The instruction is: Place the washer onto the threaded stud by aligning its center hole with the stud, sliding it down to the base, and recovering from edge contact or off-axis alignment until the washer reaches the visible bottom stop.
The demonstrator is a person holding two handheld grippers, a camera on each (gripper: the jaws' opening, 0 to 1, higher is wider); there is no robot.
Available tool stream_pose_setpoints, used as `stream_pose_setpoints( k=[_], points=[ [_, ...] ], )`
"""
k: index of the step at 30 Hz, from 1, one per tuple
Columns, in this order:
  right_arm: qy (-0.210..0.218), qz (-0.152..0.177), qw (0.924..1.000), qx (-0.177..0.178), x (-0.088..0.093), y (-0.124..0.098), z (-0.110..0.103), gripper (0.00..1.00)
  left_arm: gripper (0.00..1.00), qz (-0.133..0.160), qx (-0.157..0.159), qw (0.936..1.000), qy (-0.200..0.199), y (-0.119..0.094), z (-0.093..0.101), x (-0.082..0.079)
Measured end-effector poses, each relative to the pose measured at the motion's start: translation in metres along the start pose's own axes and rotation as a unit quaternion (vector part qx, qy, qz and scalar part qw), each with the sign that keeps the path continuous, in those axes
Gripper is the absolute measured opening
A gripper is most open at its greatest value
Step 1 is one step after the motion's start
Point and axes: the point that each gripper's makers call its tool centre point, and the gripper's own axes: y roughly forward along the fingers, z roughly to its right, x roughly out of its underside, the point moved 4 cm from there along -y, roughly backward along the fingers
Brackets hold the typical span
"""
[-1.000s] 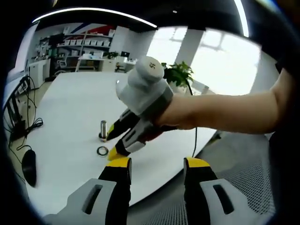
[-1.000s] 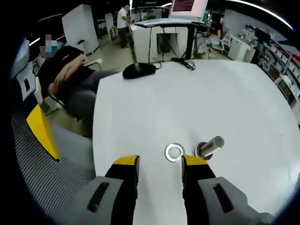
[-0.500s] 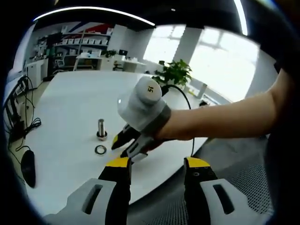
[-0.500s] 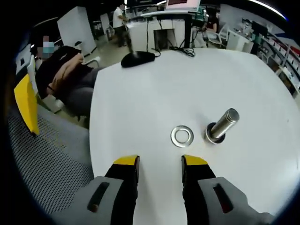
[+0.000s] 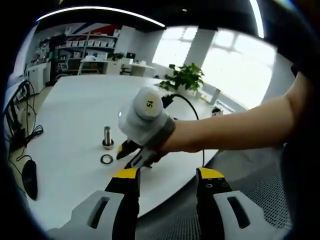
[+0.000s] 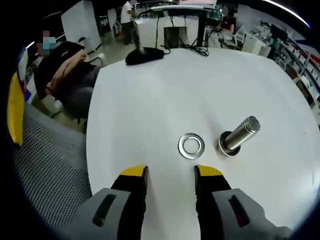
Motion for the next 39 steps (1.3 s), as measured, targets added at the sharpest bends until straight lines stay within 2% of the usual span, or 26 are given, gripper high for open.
stream_pose_setpoints(
  k=[7, 12, 18, 24, 28, 39],
  points=[
    [0.008, 0.010, 0.9999, 0.006, -0.007, 0.005, 0.004, 0.40, 0.43, -0.001, 0.001, 1.0000, 0.000, 0.000, 0.000, 0.000],
    [0.009, 0.003, 0.9999, 0.010, -0.014, 0.008, 0.008, 0.39, 0.43, 0.000, 0.000, 1.0000, 0.001, 0.000, 0.000, 0.000],
    [0.025, 0.018, 0.9993, 0.021, -0.020, 0.013, 0.013, 0.36, 0.43, 0.001, -0.001, 1.0000, -0.001, -0.001, 0.000, 0.000],
    [0.015, 0.019, 0.9996, 0.014, -0.027, 0.015, 0.015, 0.34, 0.43, -0.001, -0.001, 1.0000, 0.000, 0.000, 0.000, 0.000],
    [0.017, 0.014, 0.9996, 0.019, -0.029, 0.016, 0.018, 0.26, 0.43, -0.005, 0.000, 1.0000, 0.001, 0.000, 0.000, 0.001],
    [0.013, 0.023, 0.9996, 0.013, -0.028, 0.015, 0.019, 0.24, 0.43, -0.007, 0.000, 1.0000, 0.001, 0.000, 0.000, 0.002]
  ],
)
